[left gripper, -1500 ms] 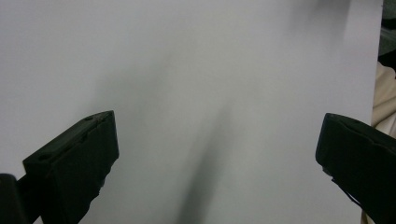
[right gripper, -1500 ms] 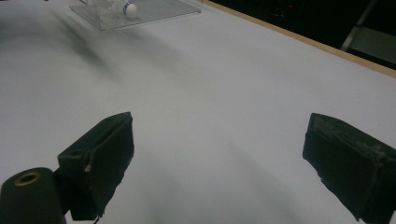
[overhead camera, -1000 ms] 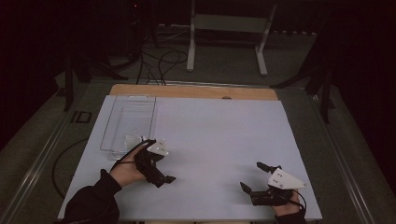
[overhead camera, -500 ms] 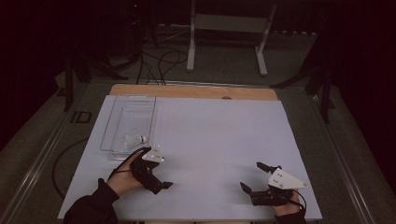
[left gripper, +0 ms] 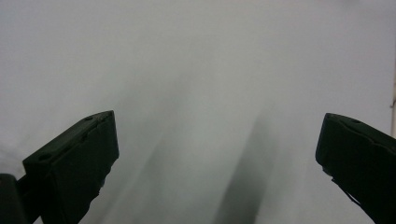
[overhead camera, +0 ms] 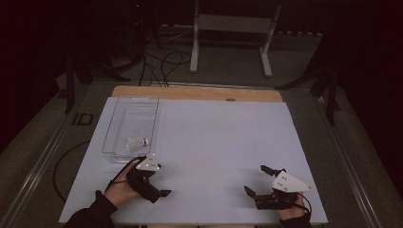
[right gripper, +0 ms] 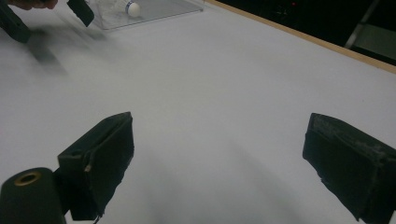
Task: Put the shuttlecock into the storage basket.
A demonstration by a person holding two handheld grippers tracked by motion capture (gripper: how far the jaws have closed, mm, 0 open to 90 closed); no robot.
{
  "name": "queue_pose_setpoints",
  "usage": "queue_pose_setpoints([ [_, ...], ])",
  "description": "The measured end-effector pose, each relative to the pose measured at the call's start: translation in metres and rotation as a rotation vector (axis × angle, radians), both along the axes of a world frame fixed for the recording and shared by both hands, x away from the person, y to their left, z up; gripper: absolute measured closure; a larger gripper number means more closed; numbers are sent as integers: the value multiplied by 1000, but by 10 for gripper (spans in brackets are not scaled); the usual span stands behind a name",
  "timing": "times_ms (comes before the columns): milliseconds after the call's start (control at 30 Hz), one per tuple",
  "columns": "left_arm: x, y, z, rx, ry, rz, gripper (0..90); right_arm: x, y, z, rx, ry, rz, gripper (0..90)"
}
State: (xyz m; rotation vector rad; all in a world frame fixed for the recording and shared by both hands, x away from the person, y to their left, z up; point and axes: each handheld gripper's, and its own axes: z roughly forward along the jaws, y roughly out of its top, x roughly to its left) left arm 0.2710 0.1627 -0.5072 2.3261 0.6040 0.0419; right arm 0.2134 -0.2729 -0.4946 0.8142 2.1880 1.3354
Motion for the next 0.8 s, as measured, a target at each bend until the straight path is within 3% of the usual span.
queue_pose_setpoints([
  [300, -7, 12, -7, -33, 2, 53, 2, 0, 0, 0, -1, 2, 4, 89],
  [367, -8, 15, -8, -19, 10, 76, 2, 0, 0, 0, -1, 1, 3, 89],
  [500, -11, 18, -8, -28, -8, 117, 2, 0, 0, 0, -2, -1, 1, 89],
  [700, -17, 21, -11, -43, -12, 127, 2, 0, 0, 0, -3, 2, 0, 89],
  [800, -17, 22, -12, -30, -24, 138, 2, 0, 0, 0, -3, 2, 0, 89],
])
